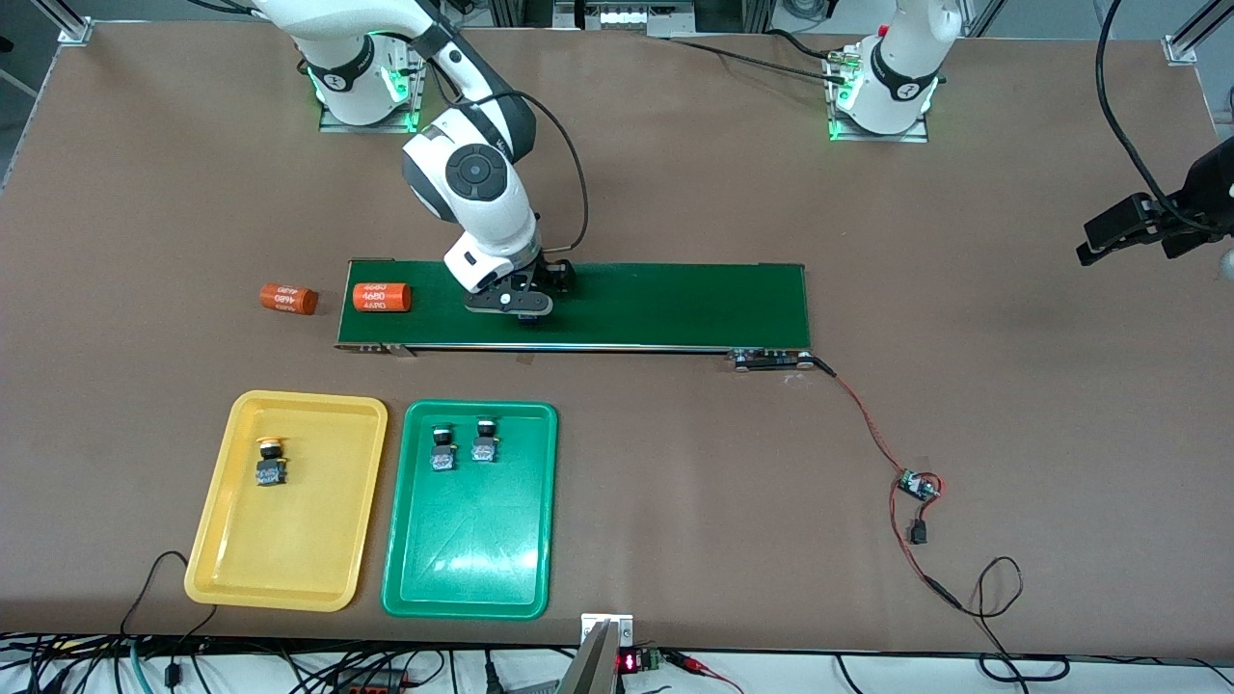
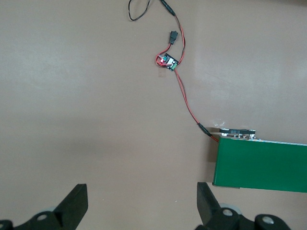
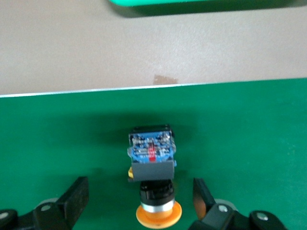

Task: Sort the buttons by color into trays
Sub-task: 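Lift the yellow button and carry it toward the yellow tray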

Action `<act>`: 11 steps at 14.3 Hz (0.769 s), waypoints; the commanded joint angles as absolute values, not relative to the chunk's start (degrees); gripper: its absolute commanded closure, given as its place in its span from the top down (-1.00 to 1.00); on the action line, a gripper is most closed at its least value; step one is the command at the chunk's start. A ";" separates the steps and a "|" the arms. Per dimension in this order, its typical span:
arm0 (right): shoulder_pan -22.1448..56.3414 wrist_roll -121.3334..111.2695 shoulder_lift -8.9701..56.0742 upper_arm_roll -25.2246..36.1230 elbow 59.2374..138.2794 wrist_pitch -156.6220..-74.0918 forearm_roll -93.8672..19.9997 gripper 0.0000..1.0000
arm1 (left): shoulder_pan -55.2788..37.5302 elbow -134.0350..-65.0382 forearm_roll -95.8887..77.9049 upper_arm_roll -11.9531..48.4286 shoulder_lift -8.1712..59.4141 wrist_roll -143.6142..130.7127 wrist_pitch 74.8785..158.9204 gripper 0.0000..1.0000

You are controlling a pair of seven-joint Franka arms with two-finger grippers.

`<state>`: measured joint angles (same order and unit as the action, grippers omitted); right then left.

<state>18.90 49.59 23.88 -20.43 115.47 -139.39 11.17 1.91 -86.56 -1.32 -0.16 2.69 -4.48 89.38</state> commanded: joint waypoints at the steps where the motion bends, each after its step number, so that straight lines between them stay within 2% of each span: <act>1: 18.02 50.54 24.52 -19.78 115.93 -141.50 13.97 0.76 | 1.85 -87.54 -2.11 -0.35 1.58 -4.75 90.00 1.00; 3: 17.93 50.27 25.05 -18.90 115.75 -142.29 14.68 0.68 | 1.85 -87.54 -2.11 -0.44 1.58 -4.75 90.09 1.00; 5: 17.84 50.19 25.40 -18.55 115.66 -142.82 15.46 0.43 | 2.02 -87.63 -2.20 -0.62 1.58 -4.75 90.09 1.00; 7: 17.84 50.10 25.40 -17.93 115.49 -143.00 16.35 0.05 | 2.37 -87.63 -2.28 -0.62 1.58 -4.75 90.00 1.00; 9: 17.75 50.18 25.40 -17.93 115.49 -142.91 16.26 -0.45 | 2.37 -87.63 -2.29 -0.62 1.67 -4.75 90.00 1.00; 10: 17.75 50.19 25.31 -17.84 115.40 -142.82 16.26 -0.64 | 2.37 -87.63 -2.29 -0.53 1.67 -4.75 90.00 1.00; 11: 17.67 50.10 25.23 -17.84 115.31 -142.74 16.26 -0.75 | 2.37 -87.63 -2.29 -0.35 1.67 -4.75 90.00 1.00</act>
<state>18.07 49.59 25.41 -17.67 115.44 -142.30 15.05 2.24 -86.56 -1.32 -0.49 2.69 -4.49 89.43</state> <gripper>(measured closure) 0.586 0.000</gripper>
